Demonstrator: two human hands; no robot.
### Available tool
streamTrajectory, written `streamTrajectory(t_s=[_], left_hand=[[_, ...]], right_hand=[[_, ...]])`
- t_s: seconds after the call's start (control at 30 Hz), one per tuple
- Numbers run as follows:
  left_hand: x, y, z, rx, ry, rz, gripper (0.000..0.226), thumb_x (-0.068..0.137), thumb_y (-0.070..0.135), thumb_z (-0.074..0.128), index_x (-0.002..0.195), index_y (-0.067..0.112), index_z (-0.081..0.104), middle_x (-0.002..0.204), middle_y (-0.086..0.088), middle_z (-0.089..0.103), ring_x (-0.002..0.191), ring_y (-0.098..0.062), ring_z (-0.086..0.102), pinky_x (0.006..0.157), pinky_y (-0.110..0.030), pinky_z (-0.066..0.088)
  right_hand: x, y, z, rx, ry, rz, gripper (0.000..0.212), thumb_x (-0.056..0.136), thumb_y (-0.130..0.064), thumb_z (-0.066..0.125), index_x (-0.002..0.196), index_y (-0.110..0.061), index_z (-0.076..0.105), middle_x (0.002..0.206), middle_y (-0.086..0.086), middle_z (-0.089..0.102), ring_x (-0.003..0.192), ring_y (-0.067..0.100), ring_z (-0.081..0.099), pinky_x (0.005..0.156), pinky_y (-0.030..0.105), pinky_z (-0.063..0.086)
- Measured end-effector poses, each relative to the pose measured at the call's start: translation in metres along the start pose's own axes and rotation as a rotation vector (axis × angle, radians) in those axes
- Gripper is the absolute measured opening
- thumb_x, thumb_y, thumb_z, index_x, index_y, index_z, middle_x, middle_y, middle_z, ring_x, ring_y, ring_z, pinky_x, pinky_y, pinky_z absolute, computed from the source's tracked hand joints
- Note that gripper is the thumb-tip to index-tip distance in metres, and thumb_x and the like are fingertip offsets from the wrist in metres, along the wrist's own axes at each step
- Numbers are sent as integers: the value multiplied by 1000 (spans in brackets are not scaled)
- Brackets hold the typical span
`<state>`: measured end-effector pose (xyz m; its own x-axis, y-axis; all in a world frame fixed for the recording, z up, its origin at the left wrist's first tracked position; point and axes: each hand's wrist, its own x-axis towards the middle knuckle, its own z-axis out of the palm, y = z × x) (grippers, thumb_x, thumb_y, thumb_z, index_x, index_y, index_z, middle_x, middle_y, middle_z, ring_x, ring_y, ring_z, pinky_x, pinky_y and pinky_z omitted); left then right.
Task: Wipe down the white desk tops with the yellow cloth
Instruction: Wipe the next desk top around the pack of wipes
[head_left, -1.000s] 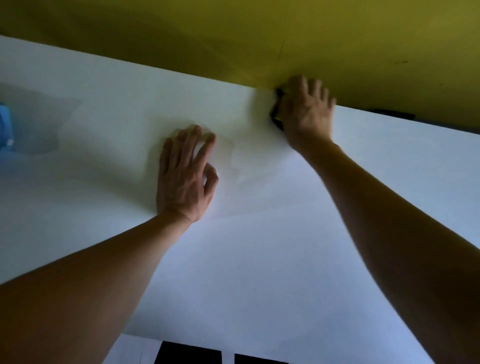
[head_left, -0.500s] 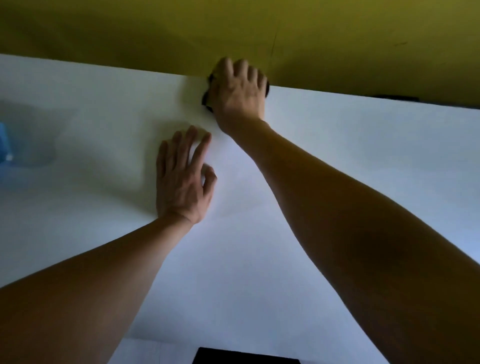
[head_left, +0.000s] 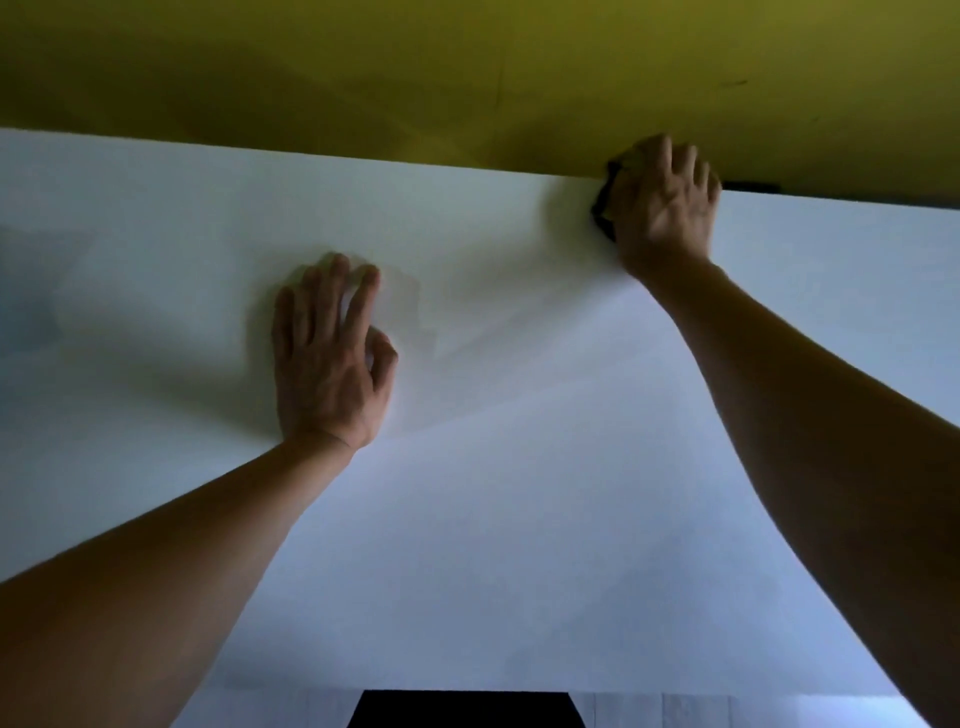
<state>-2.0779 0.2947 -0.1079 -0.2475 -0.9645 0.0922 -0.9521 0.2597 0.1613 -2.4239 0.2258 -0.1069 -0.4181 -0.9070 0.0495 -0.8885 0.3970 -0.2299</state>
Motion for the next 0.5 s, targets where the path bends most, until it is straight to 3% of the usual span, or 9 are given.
streamTrajectory(t_s=[0.1, 0.2, 0.3, 0.4, 0.5], left_hand=[[2, 1, 2, 8, -13, -6, 64, 98, 26, 41, 162, 21, 35, 171, -11, 26, 157, -38, 25, 130, -53, 12], [1, 0, 2, 20, -25, -5, 64, 99, 26, 41, 162, 22, 33, 171, -11, 26, 156, -38, 25, 129, -53, 12], [-1, -1, 2, 0, -29, -6, 64, 98, 25, 40, 162, 21, 34, 170, -11, 29, 156, -38, 27, 129, -54, 13], [0, -3, 3, 6, -21, 5, 63, 98, 24, 42, 161, 20, 36, 169, -12, 31, 155, -38, 28, 129, -54, 14], [-1, -3, 3, 17, -31, 16, 63, 98, 24, 42, 160, 18, 38, 169, -15, 30, 155, -41, 28, 129, -55, 15]], right_hand=[[0, -41, 11, -21, -27, 52, 53, 91, -45, 29, 124, -12, 54, 119, 17, 56, 113, 35, 52, 99, 42, 33], [-14, -119, 25, 21, -102, -128, 49, 90, -48, 37, 123, -16, 55, 118, 13, 56, 110, 32, 52, 92, 39, 31], [-23, -173, 33, 100, -104, -279, 42, 101, -43, 35, 129, -18, 53, 122, 9, 56, 112, 31, 52, 96, 39, 33], [-20, -156, 29, 130, -124, -324, 43, 101, -45, 35, 133, -20, 51, 124, 9, 55, 113, 30, 52, 97, 39, 34], [-16, -96, 20, 103, -74, -229, 47, 96, -46, 35, 129, -19, 55, 121, 14, 56, 111, 33, 52, 96, 40, 33]])
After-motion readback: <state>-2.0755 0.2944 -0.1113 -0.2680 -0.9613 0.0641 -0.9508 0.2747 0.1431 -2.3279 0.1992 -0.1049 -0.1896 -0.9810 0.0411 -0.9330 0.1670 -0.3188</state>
